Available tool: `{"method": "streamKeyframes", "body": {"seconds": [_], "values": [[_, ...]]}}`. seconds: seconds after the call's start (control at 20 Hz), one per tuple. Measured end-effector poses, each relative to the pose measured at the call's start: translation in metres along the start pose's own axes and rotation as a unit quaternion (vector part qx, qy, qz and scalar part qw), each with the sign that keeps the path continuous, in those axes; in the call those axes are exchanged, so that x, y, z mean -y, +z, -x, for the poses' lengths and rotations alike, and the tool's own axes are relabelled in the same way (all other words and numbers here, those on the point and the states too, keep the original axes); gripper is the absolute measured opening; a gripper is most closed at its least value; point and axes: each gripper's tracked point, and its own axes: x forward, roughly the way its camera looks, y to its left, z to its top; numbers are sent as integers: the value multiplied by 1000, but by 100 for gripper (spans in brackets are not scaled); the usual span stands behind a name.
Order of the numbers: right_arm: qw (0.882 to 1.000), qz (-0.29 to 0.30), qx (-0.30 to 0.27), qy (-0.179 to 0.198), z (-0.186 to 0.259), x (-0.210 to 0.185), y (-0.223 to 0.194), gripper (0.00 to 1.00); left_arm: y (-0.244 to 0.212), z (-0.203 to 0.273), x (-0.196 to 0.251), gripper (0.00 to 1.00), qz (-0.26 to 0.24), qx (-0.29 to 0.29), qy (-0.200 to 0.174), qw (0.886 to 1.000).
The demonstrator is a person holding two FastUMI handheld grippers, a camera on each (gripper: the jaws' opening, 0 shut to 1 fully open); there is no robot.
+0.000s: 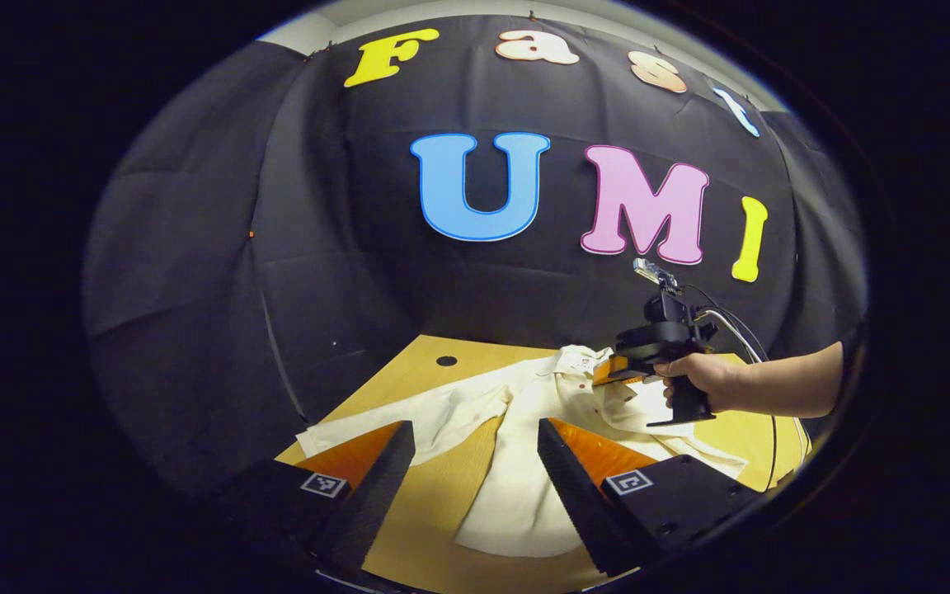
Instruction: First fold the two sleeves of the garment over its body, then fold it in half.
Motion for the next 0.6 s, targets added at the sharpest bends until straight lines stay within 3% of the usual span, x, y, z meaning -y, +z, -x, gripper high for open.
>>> {"method": "streamKeyframes", "body": {"seconds": [0.05,0.2,0.35,0.6], "values": [[1000,-21,6,20,-10,-10,0,9,-6,-4,-5,98,8,-4,-2,1000],[995,-71,27,71,-25,-33,4,28,-22,-21,-16,98,34,-11,-8,999],[995,-53,48,64,-23,-32,8,96,-33,-37,-38,99,61,-15,3,998],[995,23,90,28,41,-28,16,98,-45,-71,-108,99,98,-22,65,993]]}}
